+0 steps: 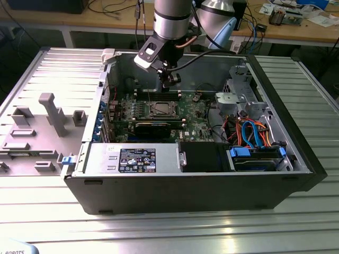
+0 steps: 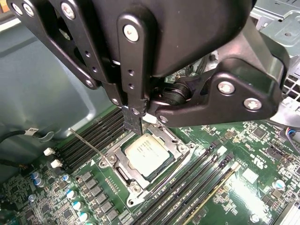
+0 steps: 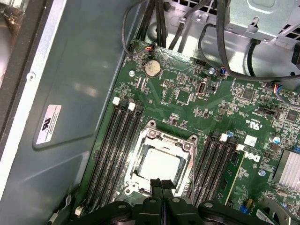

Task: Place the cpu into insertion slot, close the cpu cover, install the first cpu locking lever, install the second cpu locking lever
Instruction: 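Install the first cpu locking lever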

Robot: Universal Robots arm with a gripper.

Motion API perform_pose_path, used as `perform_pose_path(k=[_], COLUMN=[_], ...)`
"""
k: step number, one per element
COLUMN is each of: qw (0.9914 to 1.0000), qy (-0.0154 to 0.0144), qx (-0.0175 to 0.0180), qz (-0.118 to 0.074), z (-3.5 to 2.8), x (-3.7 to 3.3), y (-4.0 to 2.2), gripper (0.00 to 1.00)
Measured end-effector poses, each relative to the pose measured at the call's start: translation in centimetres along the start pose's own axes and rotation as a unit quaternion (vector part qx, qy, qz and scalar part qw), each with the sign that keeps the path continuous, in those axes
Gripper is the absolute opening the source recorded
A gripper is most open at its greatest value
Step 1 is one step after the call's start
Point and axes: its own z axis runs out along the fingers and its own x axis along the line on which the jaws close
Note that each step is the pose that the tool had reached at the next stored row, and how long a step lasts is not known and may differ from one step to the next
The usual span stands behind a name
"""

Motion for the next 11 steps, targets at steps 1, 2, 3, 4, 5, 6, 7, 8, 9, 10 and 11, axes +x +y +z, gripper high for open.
perform_pose_path(k=[1,2,3,4,5,6,7,8,9,10,11], qw=[0.99999,0.99997,0.99994,0.99988,0.99984,0.99972,0.9996,0.99936,0.99923,0.99908,0.99897], qy=[0.0,0.0,0.0,0.0,0.0,0.0001,0.0001,0.0001,0.0001,0.0001,0.0001], qx=[0.0003,0.0006,0.0009,0.0012,0.0014,0.0018,0.0022,0.0026,0.003,0.0032,0.0034], qz=[-0.003,-0.008,-0.011,-0.015,-0.018,-0.024,-0.028,-0.036,-0.039,-0.043,-0.045], z=[0.0,0.0,0.0,0.0,0.0,0.0,0.0,0.0,0.0,0.0,0.0], x=[0.0,0.0,0.0,0.0,0.0,0.0,0.0,0.0,0.0,0.0,0.0], y=[0.0,0.0,0.0,0.0,0.0,0.0,0.0,0.0,0.0,-0.01,-0.01], gripper=[0.11,0.11,0.11,0.11,0.11,0.11,0.11,0.11,0.11,0.11,0.11])
